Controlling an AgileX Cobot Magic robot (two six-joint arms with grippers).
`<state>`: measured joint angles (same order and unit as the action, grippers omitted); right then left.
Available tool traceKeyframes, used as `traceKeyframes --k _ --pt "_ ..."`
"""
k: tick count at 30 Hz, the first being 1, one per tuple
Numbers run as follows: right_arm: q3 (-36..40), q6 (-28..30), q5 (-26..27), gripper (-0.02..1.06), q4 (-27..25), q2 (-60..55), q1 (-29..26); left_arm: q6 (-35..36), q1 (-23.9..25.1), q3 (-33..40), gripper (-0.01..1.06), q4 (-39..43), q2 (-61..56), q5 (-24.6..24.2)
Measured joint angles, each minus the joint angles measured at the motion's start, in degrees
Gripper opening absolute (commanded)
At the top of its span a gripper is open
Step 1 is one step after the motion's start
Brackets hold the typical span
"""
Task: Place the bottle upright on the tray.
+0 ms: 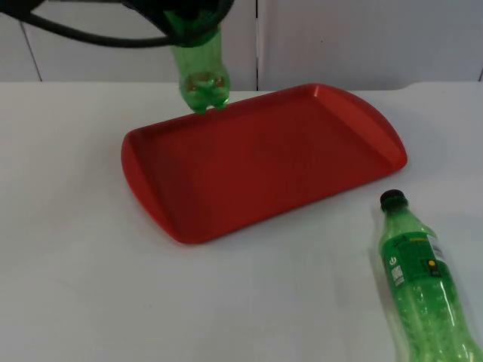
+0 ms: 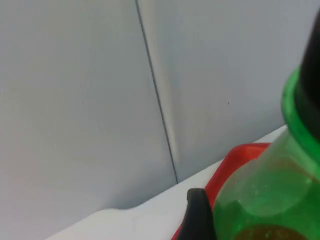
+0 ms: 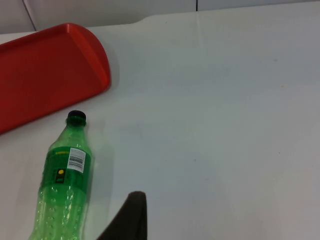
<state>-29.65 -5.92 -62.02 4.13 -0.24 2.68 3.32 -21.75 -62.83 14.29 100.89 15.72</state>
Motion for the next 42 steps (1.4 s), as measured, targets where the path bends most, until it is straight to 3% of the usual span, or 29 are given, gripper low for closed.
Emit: traceKeyframes --k 5,32,35,36,38,40,41,42 --pt "0.0 0.0 0.0 1.05 0.0 0.0 0.0 0.0 0.0 0.0 0.0 1.1 3.4 4.2" --pt "0.0 0.0 0.0 1.05 0.0 0.0 0.0 1.1 0.0 -2.2 0.0 1.7 16.1 6.1" --pt "0.0 0.0 0.0 1.05 0.0 0.0 0.0 1.8 0.0 -2.2 0.14 1.7 16.1 6.1" --pt "0.0 0.0 0.0 1.05 0.0 0.0 0.0 2.1 0.0 -2.2 0.14 1.7 16.1 6.1" --pt "0.0 0.0 0.0 1.05 0.0 0.0 0.0 2.4 0.0 -2.2 0.33 1.7 16.1 6.1" --pt "0.0 0.0 0.0 1.05 0.0 0.0 0.0 2.4 0.0 -2.2 0.58 1.7 16.1 6.1" --pt "0.0 0.0 0.0 1.05 0.0 0.0 0.0 2.5 0.0 -2.2 0.58 1.7 16.1 6.1" --pt "0.0 0.0 0.0 1.05 0.0 0.0 0.0 2.6 0.0 -2.2 0.71 1.7 16.1 6.1"
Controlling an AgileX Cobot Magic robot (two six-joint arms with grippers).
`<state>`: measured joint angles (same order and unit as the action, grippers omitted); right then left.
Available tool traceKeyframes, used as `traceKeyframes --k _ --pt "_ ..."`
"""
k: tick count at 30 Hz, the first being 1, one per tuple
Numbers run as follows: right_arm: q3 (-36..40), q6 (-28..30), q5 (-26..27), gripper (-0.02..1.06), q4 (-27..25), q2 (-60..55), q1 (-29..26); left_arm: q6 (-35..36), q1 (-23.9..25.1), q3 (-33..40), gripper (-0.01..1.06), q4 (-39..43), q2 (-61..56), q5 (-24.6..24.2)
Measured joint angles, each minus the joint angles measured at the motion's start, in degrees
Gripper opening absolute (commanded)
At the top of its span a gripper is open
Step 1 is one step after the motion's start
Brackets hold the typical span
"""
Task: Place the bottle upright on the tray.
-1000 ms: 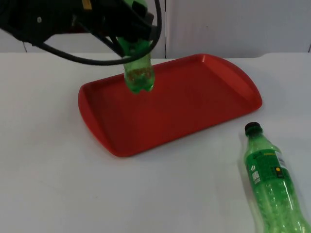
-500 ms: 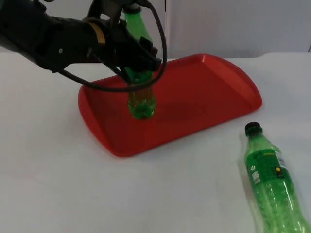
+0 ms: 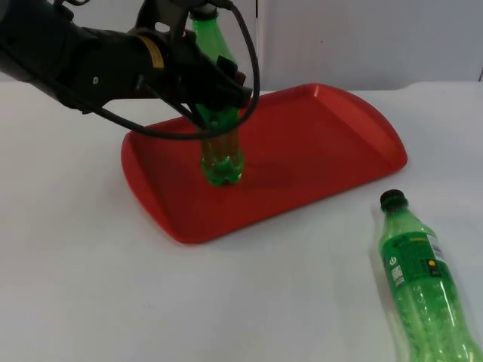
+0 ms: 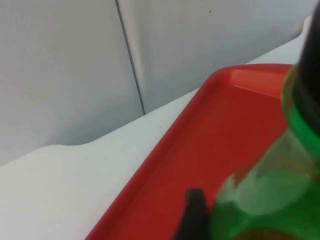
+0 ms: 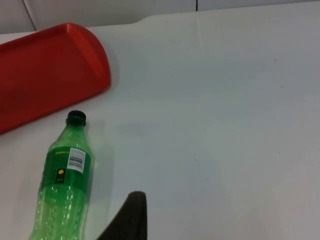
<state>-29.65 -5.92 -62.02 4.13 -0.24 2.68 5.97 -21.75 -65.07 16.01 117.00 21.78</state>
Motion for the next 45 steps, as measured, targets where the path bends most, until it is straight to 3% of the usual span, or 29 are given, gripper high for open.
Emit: traceKeyframes --k 1,3,23,39,45 --pt "0.0 0.0 0.0 1.05 0.0 0.0 0.0 0.1 0.0 0.0 0.87 0.0 0.0 0.0" --pt "0.0 0.0 0.0 1.05 0.0 0.0 0.0 0.2 0.0 0.0 1.04 0.0 0.0 0.0" --pt "0.0 0.0 0.0 1.05 0.0 0.0 0.0 0.3 0.0 0.0 1.05 -1.3 0.1 -1.0" --pt "0.0 0.0 0.0 1.05 0.0 0.0 0.0 0.4 0.0 0.0 1.05 -5.5 -3.3 -13.1" --pt "0.0 0.1 0.0 1.05 0.0 0.0 0.0 0.9 0.0 0.0 1.05 -5.7 -3.6 -21.0"
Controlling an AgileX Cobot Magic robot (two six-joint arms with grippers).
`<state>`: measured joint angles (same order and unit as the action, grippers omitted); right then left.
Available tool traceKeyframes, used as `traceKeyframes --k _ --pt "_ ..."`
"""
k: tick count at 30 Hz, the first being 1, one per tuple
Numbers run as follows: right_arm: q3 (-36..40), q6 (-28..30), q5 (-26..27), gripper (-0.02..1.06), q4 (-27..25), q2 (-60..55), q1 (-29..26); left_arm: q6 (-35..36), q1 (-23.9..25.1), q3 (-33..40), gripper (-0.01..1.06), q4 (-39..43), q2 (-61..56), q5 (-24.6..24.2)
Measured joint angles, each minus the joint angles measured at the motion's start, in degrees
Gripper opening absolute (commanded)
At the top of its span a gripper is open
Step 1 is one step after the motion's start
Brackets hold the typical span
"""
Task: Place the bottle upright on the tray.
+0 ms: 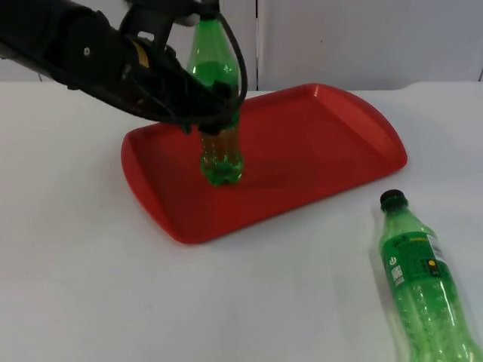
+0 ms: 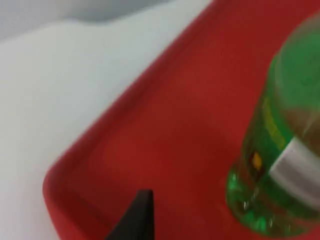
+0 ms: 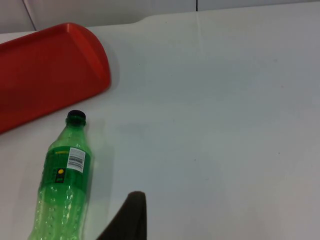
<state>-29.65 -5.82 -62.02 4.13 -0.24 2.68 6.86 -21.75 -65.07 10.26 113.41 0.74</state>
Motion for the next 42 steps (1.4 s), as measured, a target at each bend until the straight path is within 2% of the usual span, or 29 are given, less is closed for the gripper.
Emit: traceKeyframes --k 3,12,25,42 --pt "0.0 0.0 0.0 1.05 0.0 0.0 0.0 0.2 0.0 1.0 1.05 -0.8 -1.0 -2.1" --pt "0.0 0.0 0.0 1.05 0.0 0.0 0.0 0.6 0.0 9.2 1.05 -2.8 -7.6 -0.4" --pt "0.0 0.0 0.0 1.05 0.0 0.0 0.0 0.6 0.0 19.6 1.05 -7.8 -21.4 -2.1" --pt "0.0 0.0 0.0 1.05 0.0 0.0 0.0 1.1 0.0 20.5 1.05 -9.4 -39.9 -10.8"
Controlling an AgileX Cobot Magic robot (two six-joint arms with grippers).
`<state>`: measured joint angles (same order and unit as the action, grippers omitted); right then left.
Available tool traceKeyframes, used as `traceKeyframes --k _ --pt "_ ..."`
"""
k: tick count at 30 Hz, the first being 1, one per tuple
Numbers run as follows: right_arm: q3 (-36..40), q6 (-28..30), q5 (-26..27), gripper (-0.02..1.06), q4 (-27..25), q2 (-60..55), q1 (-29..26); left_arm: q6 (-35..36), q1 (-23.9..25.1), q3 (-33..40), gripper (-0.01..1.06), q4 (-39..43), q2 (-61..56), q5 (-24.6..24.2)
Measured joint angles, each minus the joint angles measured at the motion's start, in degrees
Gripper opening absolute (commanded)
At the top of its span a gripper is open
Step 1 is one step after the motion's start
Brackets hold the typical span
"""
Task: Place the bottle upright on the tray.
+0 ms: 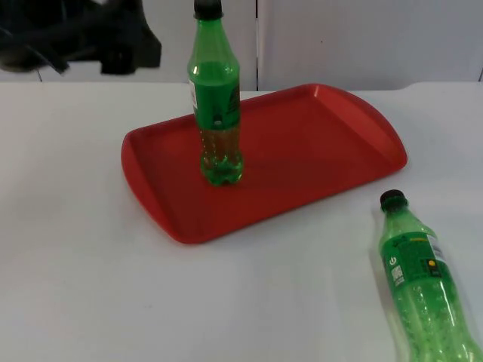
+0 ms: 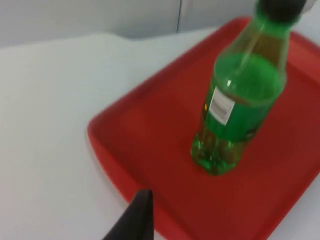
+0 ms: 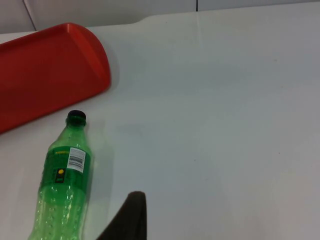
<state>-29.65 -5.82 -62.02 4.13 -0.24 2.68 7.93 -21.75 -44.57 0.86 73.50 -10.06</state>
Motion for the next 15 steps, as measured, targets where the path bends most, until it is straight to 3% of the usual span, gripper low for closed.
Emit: traceKeyframes --k 15 --pt "0.0 0.0 0.0 1.05 0.0 0.0 0.0 -0.4 0.0 0.0 1.05 0.0 -17.5 -9.3"
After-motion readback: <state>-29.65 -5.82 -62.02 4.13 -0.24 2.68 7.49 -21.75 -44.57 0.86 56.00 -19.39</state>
